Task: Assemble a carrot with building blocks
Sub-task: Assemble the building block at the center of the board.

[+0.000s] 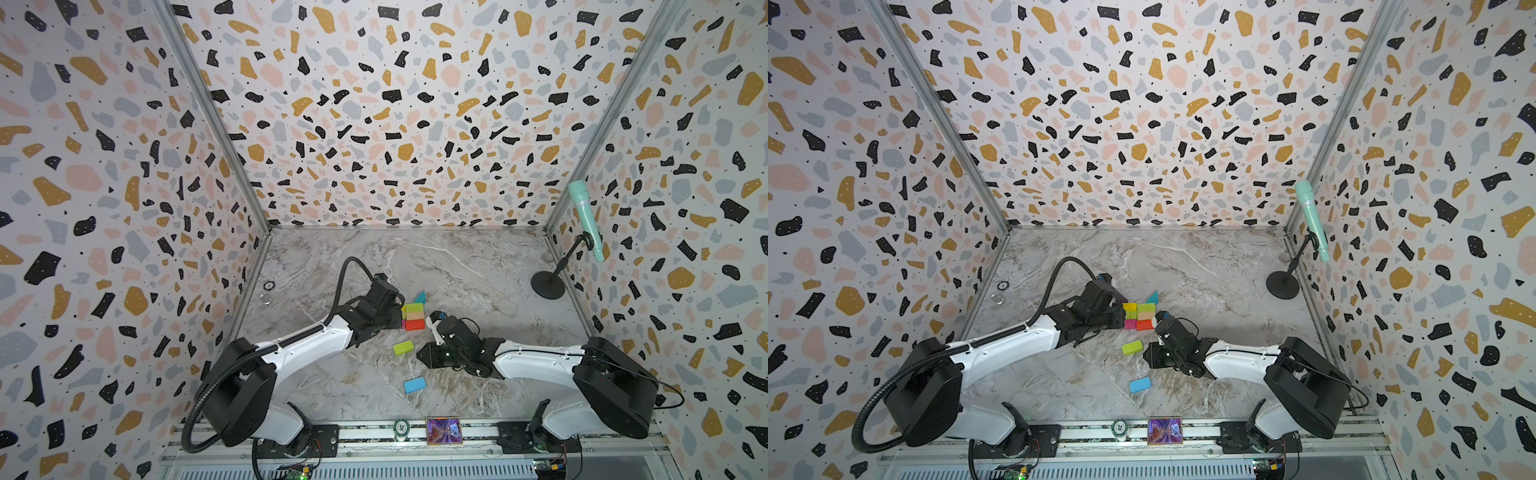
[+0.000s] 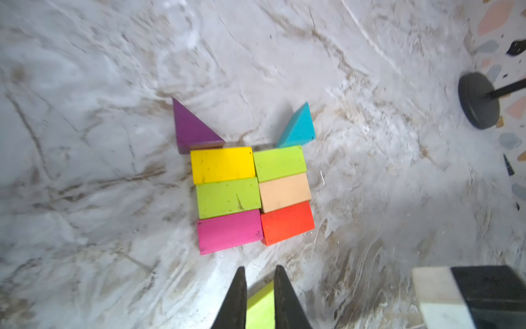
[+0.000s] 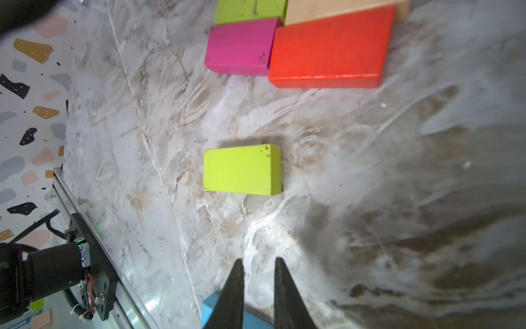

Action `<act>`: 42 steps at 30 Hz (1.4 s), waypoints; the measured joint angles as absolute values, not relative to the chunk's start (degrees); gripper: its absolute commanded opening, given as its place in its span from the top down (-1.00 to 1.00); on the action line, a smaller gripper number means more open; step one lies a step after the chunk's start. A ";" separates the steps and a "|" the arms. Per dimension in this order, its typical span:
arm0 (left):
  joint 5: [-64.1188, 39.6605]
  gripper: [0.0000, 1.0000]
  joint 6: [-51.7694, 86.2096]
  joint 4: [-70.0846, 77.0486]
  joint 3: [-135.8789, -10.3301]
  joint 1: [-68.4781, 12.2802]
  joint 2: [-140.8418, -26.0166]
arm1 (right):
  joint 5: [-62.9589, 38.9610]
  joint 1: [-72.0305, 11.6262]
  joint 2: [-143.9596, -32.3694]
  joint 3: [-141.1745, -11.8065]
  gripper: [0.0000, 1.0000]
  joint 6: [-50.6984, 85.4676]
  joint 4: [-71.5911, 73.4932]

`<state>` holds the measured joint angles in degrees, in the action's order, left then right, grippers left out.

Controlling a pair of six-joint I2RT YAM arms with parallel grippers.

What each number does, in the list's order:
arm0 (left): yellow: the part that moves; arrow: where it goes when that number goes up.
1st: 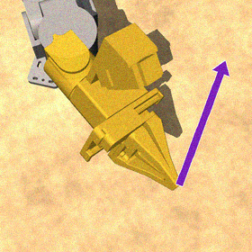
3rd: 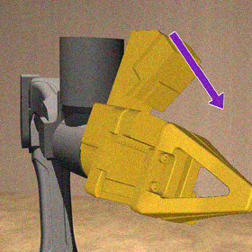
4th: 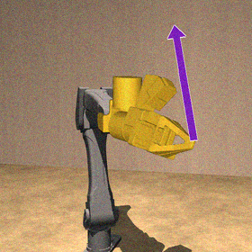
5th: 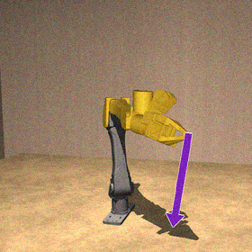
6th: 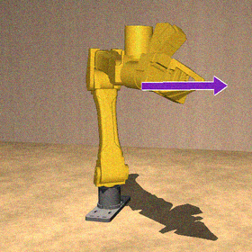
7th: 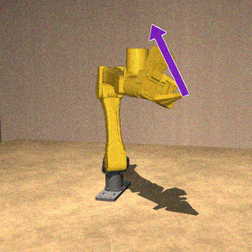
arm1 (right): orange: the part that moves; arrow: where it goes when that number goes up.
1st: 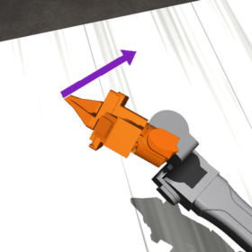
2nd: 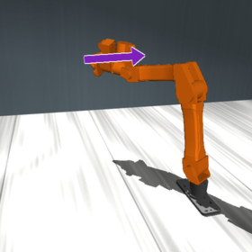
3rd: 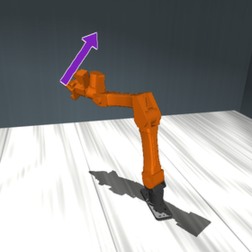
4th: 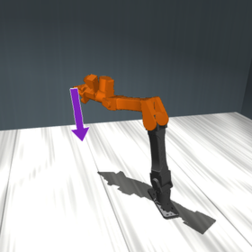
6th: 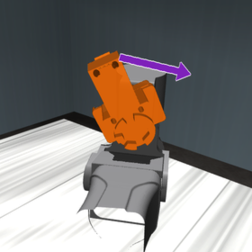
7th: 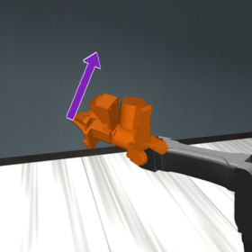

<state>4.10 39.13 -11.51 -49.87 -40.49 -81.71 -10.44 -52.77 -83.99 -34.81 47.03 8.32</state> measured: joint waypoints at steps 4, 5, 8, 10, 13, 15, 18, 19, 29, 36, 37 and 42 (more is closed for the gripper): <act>3.29 0.60 40.16 -11.94 -42.96 -39.81 -79.55 | -10.79 -54.72 -88.77 -38.57 0.60 47.09 8.67; 2.94 0.60 40.36 -12.21 -41.39 -39.64 -79.26 | -11.00 -54.94 -89.86 -39.18 0.61 47.18 9.04; 1.98 0.60 41.23 -13.61 -37.30 -38.63 -78.37 | -12.38 -55.46 -93.86 -40.71 0.61 47.72 10.57; 1.52 0.60 41.45 -13.78 -36.14 -38.24 -78.02 | -13.47 -55.51 -96.27 -41.63 0.62 48.05 11.66; 0.91 0.60 41.60 -13.58 -35.79 -37.93 -77.84 | -14.22 -55.46 -98.54 -43.83 0.62 48.56 12.45; 0.21 0.60 41.60 -13.17 -35.73 -37.93 -77.93 | -14.59 -55.18 -99.44 -44.53 0.62 48.88 13.13; -0.93 0.60 41.45 -12.58 -35.73 -37.93 -79.09 | -14.96 -54.39 -99.88 -44.53 0.62 49.89 14.06; -1.23 0.61 41.30 -12.40 -35.73 -37.93 -79.81 | -15.05 -53.95 -100.01 -44.53 0.62 50.17 14.31; -4.08 0.61 39.75 -9.69 -38.30 -38.04 -85.76 | -15.00 -49.43 -100.36 -44.58 0.62 49.47 14.98; -5.08 0.62 39.66 -6.87 -40.56 -39.05 -89.12 | -15.03 -48.27 -100.36 -44.86 0.62 47.68 14.52; -5.19 0.62 39.68 -6.63 -40.66 -39.16 -89.30 | -15.05 -48.25 -100.36 -44.86 0.62 47.66 14.52; -5.52 0.63 39.86 -5.32 -41.67 -39.86 -90.74 | -15.20 -48.23 -100.36 -44.73 0.62 47.70 14.74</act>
<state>-5.52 39.86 -5.32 -41.67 -39.86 -90.74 -15.20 -48.23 -100.36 -44.73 47.70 14.74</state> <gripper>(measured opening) 0.187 0.191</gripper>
